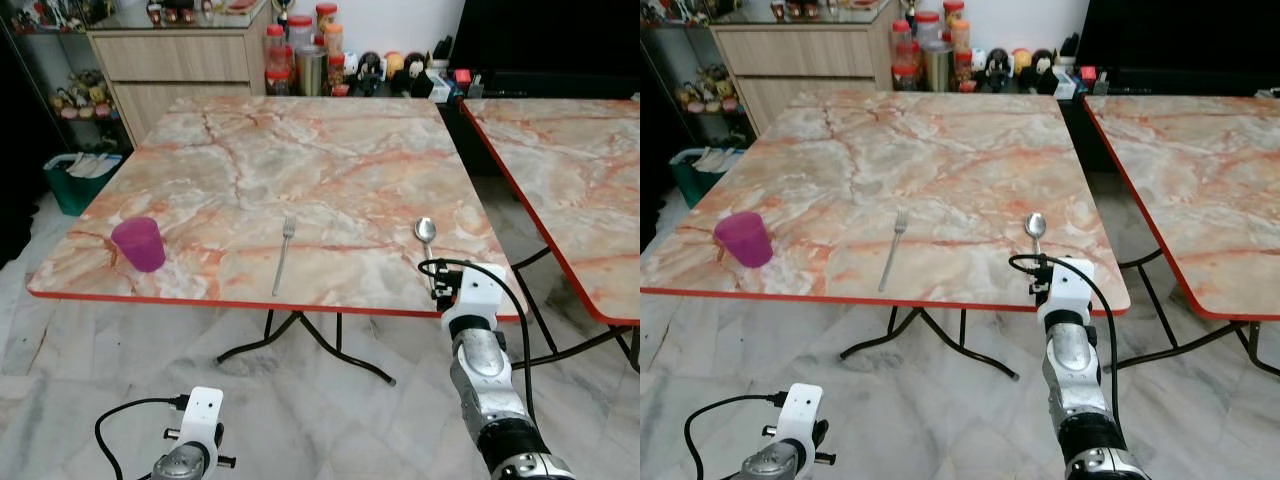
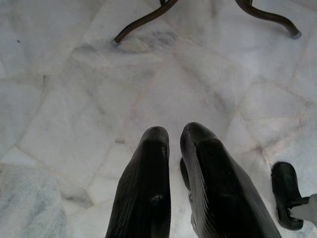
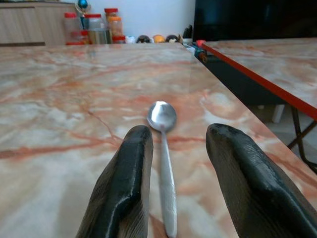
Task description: Setting the table
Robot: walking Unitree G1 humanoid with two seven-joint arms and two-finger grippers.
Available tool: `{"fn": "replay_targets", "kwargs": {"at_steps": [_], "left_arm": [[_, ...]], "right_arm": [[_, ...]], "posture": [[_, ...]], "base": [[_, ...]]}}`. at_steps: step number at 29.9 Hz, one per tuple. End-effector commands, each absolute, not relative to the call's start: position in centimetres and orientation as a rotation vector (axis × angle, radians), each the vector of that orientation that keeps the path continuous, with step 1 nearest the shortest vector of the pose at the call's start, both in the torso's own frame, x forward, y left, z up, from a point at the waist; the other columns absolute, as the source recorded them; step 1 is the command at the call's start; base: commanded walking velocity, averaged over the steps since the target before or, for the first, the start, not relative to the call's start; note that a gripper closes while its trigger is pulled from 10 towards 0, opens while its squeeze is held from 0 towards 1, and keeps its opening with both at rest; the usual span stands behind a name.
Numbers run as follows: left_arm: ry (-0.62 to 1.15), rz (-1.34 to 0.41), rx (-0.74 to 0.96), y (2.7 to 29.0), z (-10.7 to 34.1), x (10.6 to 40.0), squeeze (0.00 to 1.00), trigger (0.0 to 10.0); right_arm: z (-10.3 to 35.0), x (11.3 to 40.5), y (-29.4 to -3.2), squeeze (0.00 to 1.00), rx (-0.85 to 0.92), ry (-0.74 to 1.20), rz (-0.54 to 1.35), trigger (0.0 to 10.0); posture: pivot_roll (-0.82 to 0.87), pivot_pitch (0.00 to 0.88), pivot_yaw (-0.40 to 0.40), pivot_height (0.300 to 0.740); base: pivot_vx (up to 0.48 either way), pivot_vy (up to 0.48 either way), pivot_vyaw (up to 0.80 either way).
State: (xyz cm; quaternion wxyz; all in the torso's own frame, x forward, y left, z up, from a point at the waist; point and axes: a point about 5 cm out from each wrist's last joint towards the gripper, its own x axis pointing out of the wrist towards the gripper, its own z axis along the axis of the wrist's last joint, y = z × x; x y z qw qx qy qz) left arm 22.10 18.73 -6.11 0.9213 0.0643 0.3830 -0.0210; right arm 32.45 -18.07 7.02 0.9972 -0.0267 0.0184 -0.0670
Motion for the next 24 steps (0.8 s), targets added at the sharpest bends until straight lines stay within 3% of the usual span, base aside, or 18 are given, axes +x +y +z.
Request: {"fn": "replay_targets", "kwargs": {"at_steps": [1,21,24], "left_arm": [[0.804,-0.045,0.138,18.91,-6.33,21.75,0.00,10.0],[0.808,-0.053,0.145,18.90,-6.42,21.58,0.00,10.0],[0.807,-0.052,0.142,18.88,-6.42,21.58,0.00,10.0]], "right_arm": [[7.23,32.70,-17.76,0.00,-0.050,0.027,-0.129,10.0],[7.33,33.01,-17.14,0.00,-0.032,0.021,-0.099,10.0],[7.29,32.97,-17.06,0.00,-0.023,0.017,-0.097,10.0]], "posture": [[0.02,0.000,0.001,0.736],[0.02,0.000,-0.005,0.736],[0.02,0.000,-0.005,0.736]], "base": [[0.262,0.000,0.00],[0.299,0.000,0.00],[0.307,0.000,-0.58]]}}
